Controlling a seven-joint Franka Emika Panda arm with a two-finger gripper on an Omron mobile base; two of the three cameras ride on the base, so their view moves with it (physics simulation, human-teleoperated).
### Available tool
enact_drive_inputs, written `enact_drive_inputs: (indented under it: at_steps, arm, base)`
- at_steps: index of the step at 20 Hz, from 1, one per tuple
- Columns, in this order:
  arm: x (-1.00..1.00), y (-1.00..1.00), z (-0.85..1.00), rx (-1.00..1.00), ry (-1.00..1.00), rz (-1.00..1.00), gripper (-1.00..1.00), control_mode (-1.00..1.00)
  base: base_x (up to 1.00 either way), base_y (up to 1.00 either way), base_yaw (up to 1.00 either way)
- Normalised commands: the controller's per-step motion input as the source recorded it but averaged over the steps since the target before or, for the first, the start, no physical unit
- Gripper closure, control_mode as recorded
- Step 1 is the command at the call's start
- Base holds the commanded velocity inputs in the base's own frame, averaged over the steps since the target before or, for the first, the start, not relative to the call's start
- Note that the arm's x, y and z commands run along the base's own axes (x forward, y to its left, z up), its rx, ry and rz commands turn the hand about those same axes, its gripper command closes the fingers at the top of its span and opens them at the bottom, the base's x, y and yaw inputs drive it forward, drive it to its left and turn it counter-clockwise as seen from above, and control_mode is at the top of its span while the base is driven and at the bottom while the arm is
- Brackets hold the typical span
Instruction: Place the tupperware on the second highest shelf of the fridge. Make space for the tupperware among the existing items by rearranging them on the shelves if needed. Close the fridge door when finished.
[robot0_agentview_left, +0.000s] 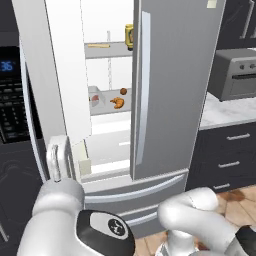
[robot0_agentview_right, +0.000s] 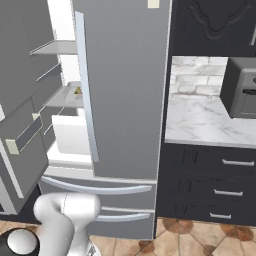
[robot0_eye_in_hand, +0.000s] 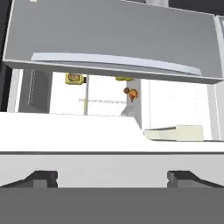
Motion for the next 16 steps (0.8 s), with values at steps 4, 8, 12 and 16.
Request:
enact_drive_inputs:
  at_steps: [4,8,12,16]
  arm:
    - [0.31,1.0,-0.51,-0.34,-0.07,-0.18,-1.0,-1.0]
    - [1.0,0.91,-0.67,-0.25,0.0,-0.38,-1.0,-1.0]
    - [0.95,0.61,-0.54,-0.19,0.0,-0.41,-1.0,-1.0]
    - [0.59,0.17,-0.2,-0.13,0.0,-0.41,-1.0,-1.0]
  base:
    - [0.0,0.0,0.0]
    - [0.0,0.0,0.0]
    - [0.0,0.0,0.0]
    - [0.0,0.0,0.0]
